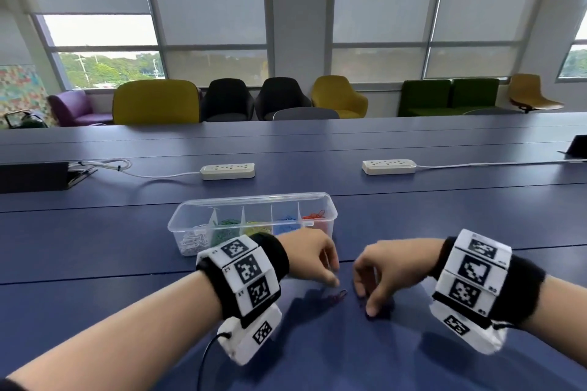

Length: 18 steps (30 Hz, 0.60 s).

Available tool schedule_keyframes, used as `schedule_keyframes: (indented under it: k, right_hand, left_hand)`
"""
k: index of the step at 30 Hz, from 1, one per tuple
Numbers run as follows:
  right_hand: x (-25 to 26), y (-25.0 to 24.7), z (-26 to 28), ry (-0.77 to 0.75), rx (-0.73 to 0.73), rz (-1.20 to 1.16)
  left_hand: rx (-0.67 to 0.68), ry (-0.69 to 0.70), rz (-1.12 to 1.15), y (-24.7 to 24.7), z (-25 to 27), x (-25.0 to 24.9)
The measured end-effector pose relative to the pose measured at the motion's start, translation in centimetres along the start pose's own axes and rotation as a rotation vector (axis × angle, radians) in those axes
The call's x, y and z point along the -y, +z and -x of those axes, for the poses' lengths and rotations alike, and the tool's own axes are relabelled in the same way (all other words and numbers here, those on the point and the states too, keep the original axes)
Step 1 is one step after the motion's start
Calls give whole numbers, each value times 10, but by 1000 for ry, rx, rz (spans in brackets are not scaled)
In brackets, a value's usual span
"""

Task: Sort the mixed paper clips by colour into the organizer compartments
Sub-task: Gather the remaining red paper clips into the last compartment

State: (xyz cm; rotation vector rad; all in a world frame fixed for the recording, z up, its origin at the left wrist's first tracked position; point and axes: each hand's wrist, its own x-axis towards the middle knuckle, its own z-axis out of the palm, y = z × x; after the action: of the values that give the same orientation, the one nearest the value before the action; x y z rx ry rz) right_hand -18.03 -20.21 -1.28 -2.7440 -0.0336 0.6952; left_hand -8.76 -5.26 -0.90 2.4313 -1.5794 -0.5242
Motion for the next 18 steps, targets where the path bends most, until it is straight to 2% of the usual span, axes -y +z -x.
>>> schedule_keyframes:
  k: [2, 7, 13, 16, 18]
  right_hand:
    - [1, 7, -1, -8, -13, 54]
    - [-1, 12, 1, -34, -7, 85]
    - [-12, 11, 8, -6, -19, 50]
    - [-19, -4, 8, -15, -210, -56]
    - [-21, -19, 1, -35, -421, -225]
  left_hand:
    - [91, -18, -49, 8, -2, -1]
    - [104, 37, -95, 18, -11, -11]
    - [166, -6, 0, 24, -18, -14]
    - [92, -19, 180, 15, -17, -5]
    - [-70, -34, 393, -7, -18, 2]
